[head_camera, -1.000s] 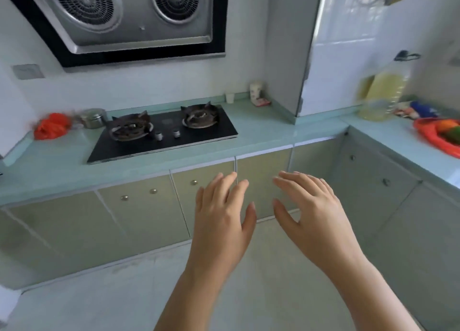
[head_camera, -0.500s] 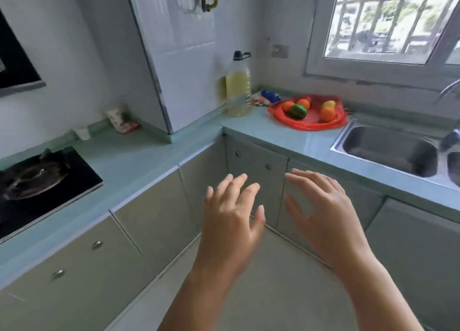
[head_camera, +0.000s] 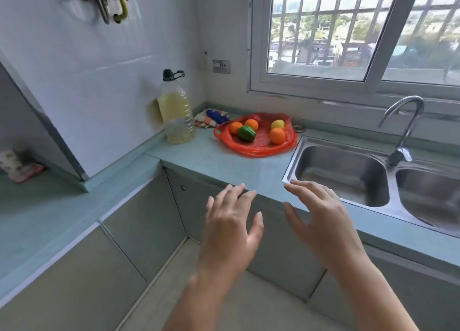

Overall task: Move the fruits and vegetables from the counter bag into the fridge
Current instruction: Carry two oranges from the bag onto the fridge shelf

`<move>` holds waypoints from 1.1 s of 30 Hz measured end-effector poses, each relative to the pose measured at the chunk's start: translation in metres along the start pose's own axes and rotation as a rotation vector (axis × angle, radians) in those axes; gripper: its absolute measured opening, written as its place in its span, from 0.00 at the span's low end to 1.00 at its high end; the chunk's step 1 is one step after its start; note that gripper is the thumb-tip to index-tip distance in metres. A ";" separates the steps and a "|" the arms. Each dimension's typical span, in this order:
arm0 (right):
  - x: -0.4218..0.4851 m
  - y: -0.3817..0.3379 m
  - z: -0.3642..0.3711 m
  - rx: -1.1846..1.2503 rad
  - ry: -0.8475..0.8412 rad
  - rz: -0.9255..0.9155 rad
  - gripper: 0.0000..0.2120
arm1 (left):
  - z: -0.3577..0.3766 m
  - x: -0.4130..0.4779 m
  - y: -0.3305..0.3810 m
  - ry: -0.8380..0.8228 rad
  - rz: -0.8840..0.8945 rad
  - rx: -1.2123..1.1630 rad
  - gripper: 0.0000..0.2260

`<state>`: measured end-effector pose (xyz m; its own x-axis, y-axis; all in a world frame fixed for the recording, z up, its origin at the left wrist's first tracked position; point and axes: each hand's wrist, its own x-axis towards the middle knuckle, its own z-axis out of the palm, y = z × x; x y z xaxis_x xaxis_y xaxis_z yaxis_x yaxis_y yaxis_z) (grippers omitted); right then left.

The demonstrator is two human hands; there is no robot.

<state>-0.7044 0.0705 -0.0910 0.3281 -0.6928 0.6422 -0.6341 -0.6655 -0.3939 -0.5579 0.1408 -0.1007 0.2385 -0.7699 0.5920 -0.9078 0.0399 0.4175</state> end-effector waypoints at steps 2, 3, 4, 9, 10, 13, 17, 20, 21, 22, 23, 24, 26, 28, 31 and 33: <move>0.015 0.010 0.016 -0.008 -0.013 0.004 0.15 | 0.012 0.018 -0.016 -0.020 -0.019 -0.007 0.18; 0.023 0.014 0.026 -0.014 -0.019 0.010 0.15 | 0.018 0.026 -0.025 -0.030 -0.029 -0.012 0.19; 0.032 0.017 0.036 -0.018 -0.025 0.020 0.15 | 0.024 0.036 -0.035 -0.042 -0.041 -0.021 0.19; 0.085 0.027 0.093 -0.057 -0.032 0.026 0.15 | 0.057 0.090 -0.091 -0.090 -0.055 -0.057 0.20; 0.099 0.027 0.104 -0.072 -0.028 0.025 0.15 | 0.063 0.102 -0.103 -0.104 -0.046 -0.063 0.20; 0.142 0.023 0.135 -0.108 -0.015 0.011 0.14 | 0.074 0.142 -0.137 -0.129 -0.024 -0.077 0.21; 0.200 0.016 0.180 -0.081 -0.049 0.017 0.14 | 0.087 0.197 -0.189 -0.157 -0.026 -0.103 0.22; 0.226 0.026 0.210 -0.085 -0.065 0.037 0.14 | 0.106 0.226 -0.217 -0.189 0.002 -0.099 0.22; 0.231 0.031 0.218 -0.093 -0.073 0.054 0.14 | 0.113 0.233 -0.225 -0.198 0.007 -0.100 0.22; 0.235 0.037 0.224 -0.103 -0.081 0.072 0.13 | 0.120 0.240 -0.232 -0.213 0.002 -0.110 0.23; 0.240 0.043 0.230 -0.112 -0.089 0.091 0.14 | 0.127 0.246 -0.239 -0.233 -0.012 -0.126 0.23; 0.244 0.050 0.235 -0.121 -0.092 0.109 0.14 | 0.134 0.252 -0.244 -0.254 -0.026 -0.146 0.23; 0.254 0.063 0.245 -0.140 -0.090 0.145 0.15 | 0.149 0.266 -0.254 -0.273 -0.028 -0.175 0.23; 0.265 0.079 0.256 -0.151 -0.097 0.179 0.15 | 0.165 0.282 -0.263 -0.282 -0.014 -0.192 0.21; 0.282 0.106 0.277 -0.148 -0.102 0.235 0.14 | 0.192 0.309 -0.277 -0.293 -0.019 -0.219 0.21; 0.295 0.127 0.293 -0.138 -0.107 0.261 0.15 | 0.211 0.330 -0.285 -0.295 -0.013 -0.226 0.22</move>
<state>-0.4828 -0.2994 -0.1445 0.2089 -0.8652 0.4559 -0.7934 -0.4225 -0.4383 -0.2929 -0.2592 -0.1700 0.1095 -0.9204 0.3754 -0.7983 0.1436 0.5849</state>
